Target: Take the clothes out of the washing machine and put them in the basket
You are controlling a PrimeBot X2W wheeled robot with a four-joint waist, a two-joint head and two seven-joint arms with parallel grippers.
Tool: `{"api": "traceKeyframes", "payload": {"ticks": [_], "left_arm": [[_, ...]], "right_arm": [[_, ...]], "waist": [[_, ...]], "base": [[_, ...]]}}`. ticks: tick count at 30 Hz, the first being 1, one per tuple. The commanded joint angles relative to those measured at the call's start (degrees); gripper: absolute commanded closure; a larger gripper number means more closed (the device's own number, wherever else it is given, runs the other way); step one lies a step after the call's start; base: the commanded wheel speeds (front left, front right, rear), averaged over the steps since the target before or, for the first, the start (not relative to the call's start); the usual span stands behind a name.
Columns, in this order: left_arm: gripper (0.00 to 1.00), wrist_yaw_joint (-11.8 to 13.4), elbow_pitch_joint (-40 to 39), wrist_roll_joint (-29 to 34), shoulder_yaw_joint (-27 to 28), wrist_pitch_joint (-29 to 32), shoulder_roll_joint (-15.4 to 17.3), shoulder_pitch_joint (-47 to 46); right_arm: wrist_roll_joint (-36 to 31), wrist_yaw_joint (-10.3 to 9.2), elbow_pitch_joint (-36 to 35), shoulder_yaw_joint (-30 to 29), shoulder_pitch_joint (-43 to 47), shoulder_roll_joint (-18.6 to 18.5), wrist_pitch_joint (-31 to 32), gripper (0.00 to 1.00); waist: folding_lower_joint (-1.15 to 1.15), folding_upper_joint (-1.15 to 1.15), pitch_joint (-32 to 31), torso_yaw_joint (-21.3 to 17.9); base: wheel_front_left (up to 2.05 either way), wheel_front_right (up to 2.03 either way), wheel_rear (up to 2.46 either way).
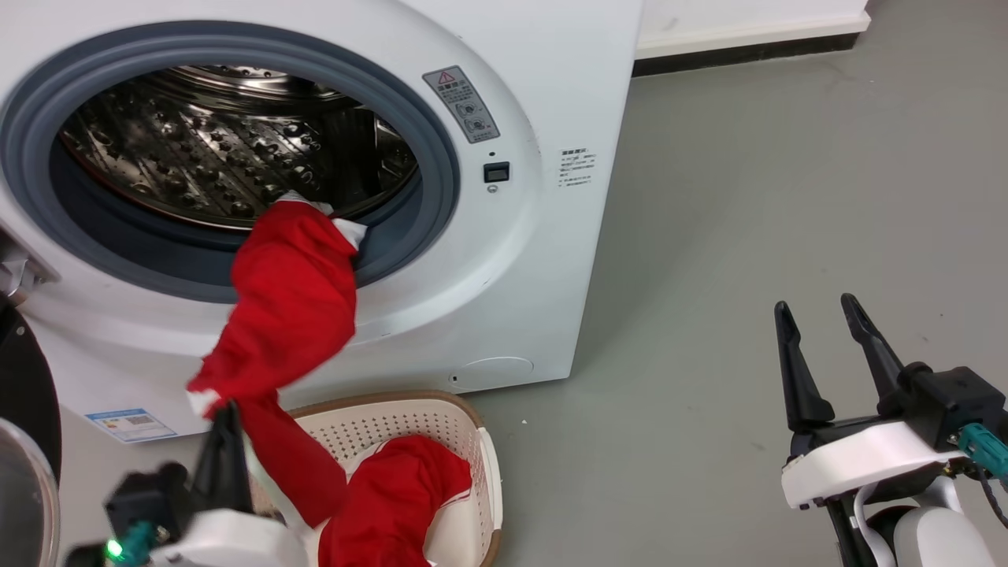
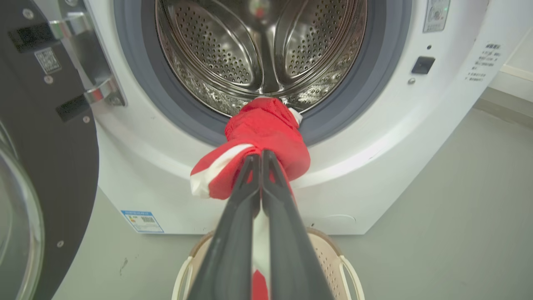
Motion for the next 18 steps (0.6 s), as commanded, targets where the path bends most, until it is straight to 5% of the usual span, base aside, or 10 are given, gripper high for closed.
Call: {"api": "traceKeyframes", "payload": {"ticks": [1,11,18], "left_arm": [[1.0,-0.5,1.4,-0.9,-1.1,-0.3,-1.1,1.9],[1.0,-5.1,15.5,-5.4,-4.4,-3.4,-5.7,5.2],[1.0,-8.3,29.1,-7.1,-5.0,-6.5,-8.8,-0.5]], "right_arm": [[-0.3,-0.04,-0.6,-0.1,1.0,0.0,0.3,0.0],[-0.7,-0.04,-2.3,0.5,0.4,0.0,1.3,0.0],[-0.2,-0.04,-3.4,0.2,-1.3,0.0,1.5,0.0]], "waist": [[0.01,0.0,0.1,0.7],[0.01,0.0,1.7,1.5],[0.01,0.0,7.1,1.1]], "base": [[0.0,0.0,0.0],[0.0,0.0,0.0],[0.0,0.0,0.0]]}}
